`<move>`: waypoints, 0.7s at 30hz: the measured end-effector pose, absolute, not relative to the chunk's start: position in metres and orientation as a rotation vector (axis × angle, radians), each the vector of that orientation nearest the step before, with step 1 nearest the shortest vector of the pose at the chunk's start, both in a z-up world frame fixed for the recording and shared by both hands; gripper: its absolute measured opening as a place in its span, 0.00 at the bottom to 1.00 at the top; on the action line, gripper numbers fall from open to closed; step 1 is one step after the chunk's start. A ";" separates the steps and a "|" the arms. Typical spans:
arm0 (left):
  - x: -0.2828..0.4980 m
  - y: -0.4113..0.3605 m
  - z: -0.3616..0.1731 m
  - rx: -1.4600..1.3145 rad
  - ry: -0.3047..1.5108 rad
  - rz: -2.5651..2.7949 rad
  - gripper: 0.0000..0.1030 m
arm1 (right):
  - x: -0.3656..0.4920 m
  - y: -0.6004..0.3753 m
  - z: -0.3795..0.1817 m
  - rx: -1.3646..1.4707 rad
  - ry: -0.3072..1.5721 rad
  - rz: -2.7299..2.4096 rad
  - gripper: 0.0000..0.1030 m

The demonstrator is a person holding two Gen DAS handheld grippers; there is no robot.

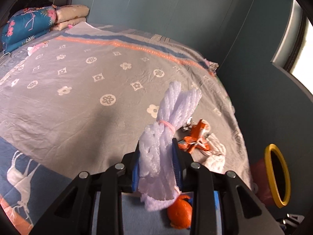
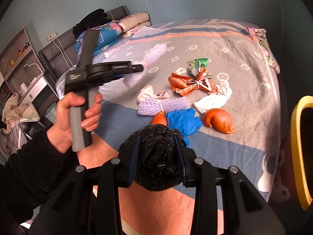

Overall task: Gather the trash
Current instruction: 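Carry both items over the yellow-rimmed bin and open both tools to drop them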

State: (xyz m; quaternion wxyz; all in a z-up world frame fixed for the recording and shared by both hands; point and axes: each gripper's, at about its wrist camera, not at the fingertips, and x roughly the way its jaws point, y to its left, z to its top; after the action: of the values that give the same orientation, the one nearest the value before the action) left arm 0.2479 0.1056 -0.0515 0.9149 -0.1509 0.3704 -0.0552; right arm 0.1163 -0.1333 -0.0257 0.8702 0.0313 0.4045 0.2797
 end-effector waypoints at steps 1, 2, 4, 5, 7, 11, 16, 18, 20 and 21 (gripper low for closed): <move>0.244 0.107 -0.048 -0.312 0.757 -0.115 0.26 | 0.112 -0.138 -0.022 0.054 0.841 0.575 0.32; 0.238 0.108 -0.042 -0.312 0.749 -0.121 0.26 | 0.109 -0.140 -0.020 0.049 0.837 0.568 0.32; 0.230 0.108 -0.033 -0.308 0.738 -0.131 0.26 | 0.102 -0.147 -0.015 0.049 0.829 0.555 0.32; 0.225 0.107 -0.027 -0.300 0.730 -0.130 0.26 | 0.098 -0.152 -0.012 0.056 0.825 0.552 0.32; 0.217 0.106 -0.018 -0.292 0.719 -0.137 0.26 | 0.090 -0.162 -0.005 0.068 0.811 0.541 0.32; 0.202 0.101 -0.002 -0.291 0.697 -0.148 0.26 | 0.079 -0.175 0.005 0.082 0.781 0.519 0.32; 0.179 0.088 0.015 -0.272 0.667 -0.160 0.26 | 0.069 -0.194 0.019 0.098 0.743 0.486 0.32; 0.171 0.085 0.020 -0.267 0.660 -0.156 0.26 | 0.067 -0.201 0.023 0.107 0.735 0.475 0.32; 0.164 0.079 0.024 -0.262 0.654 -0.165 0.26 | 0.064 -0.210 0.028 0.115 0.722 0.462 0.32; 0.160 0.076 0.025 -0.258 0.649 -0.169 0.26 | 0.063 -0.211 0.030 0.116 0.718 0.458 0.32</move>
State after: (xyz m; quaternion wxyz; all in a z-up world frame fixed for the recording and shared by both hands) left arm 0.1599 0.0763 0.0255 0.9362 -0.1260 0.3174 -0.0829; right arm 0.0630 -0.2111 0.0296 0.9090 0.0564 0.3482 0.2219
